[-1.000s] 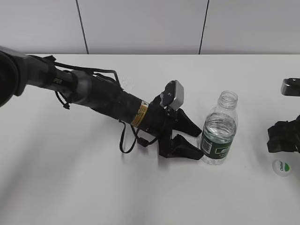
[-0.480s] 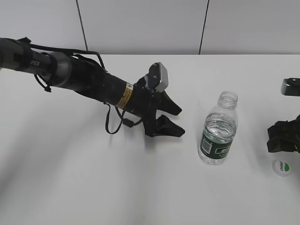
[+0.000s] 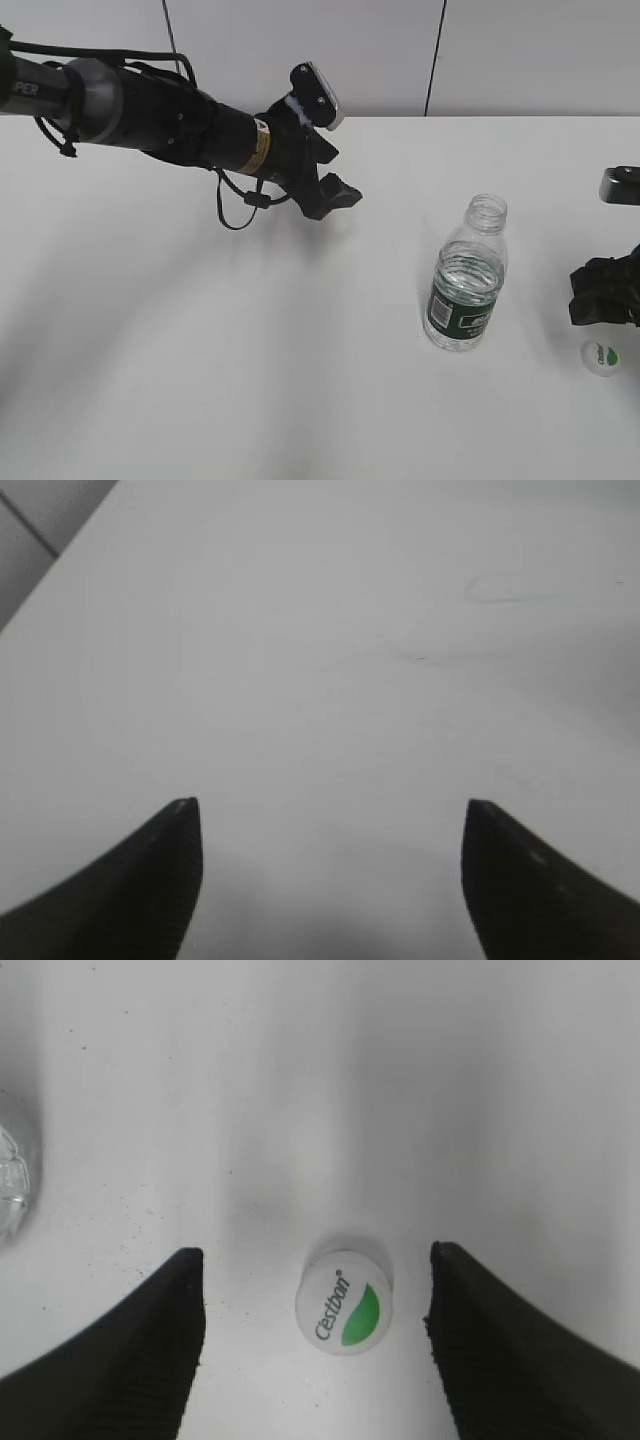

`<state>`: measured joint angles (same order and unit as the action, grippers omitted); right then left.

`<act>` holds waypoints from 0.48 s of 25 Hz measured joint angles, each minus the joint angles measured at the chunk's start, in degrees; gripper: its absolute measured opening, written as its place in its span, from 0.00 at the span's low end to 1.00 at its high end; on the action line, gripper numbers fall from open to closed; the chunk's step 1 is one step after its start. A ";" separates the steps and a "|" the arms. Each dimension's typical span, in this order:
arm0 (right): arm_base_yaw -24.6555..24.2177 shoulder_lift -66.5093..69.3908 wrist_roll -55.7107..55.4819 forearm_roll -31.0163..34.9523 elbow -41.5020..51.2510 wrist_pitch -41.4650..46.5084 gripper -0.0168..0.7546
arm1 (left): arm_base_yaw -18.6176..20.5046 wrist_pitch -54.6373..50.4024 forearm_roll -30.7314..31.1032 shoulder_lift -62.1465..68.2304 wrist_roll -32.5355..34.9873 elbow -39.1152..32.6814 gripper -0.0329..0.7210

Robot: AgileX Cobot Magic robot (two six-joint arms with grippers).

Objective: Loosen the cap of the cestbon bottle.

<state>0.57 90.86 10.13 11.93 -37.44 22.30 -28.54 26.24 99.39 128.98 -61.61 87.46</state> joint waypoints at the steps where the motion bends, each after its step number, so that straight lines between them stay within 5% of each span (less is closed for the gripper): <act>1: 0.00 0.00 0.00 0.12 0.00 0.05 0.71 | 0.00 -1.60 -0.06 -0.53 -0.30 -0.20 0.86; 5: 0.00 -1.20 0.00 0.58 0.00 1.58 0.71 | -1.14 -13.06 -0.98 -3.20 -0.86 -2.96 0.86; 12: 0.00 -8.14 -0.08 1.85 0.01 4.42 0.71 | -5.06 -32.19 -13.11 -7.39 -0.92 -9.48 0.86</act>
<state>0.57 82.71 10.05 13.78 -37.43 26.72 -33.60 -5.94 86.29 121.59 -62.53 77.98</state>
